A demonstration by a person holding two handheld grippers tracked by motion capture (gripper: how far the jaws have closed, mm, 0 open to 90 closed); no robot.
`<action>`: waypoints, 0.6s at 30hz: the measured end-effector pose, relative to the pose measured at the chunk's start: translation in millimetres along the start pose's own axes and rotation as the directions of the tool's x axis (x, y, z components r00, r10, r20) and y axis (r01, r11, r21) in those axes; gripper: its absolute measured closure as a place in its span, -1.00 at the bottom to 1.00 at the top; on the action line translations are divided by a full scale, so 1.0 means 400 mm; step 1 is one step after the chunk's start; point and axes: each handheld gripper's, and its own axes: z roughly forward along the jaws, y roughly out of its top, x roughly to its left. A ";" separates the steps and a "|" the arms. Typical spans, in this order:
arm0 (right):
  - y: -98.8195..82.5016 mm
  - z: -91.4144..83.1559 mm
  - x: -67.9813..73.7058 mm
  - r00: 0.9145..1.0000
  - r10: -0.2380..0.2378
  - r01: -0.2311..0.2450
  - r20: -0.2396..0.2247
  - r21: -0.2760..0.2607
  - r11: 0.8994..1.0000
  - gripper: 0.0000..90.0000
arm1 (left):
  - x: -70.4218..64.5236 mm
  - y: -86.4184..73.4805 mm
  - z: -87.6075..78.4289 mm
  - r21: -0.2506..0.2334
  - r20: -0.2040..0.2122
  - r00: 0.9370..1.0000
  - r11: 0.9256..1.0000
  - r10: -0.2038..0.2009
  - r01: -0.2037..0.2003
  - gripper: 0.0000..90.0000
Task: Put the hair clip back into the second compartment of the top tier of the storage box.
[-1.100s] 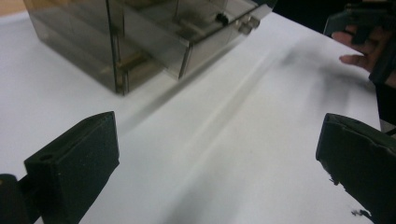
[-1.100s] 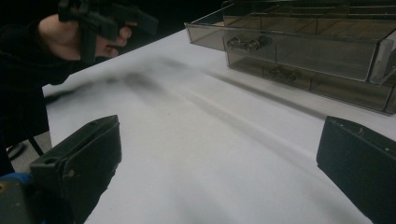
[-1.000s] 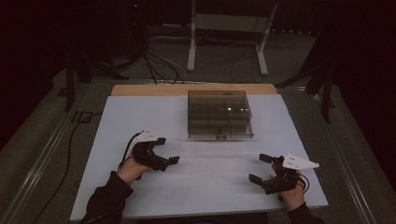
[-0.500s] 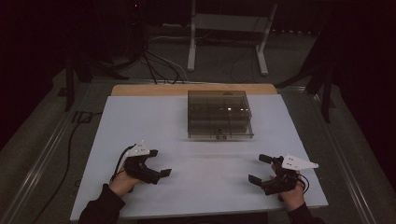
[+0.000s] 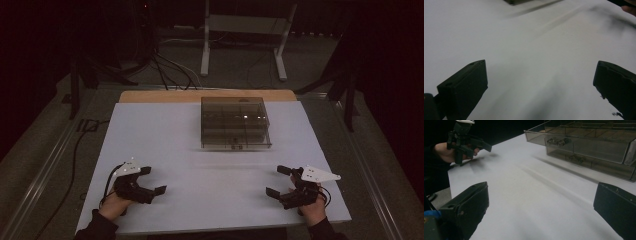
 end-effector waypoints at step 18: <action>0.000 -0.001 0.000 1.000 -0.001 0.001 -0.004 0.001 1.000 -1.00 | 0.001 -0.069 -0.084 -0.042 -0.050 0.997 0.998 -0.054 0.052 -0.99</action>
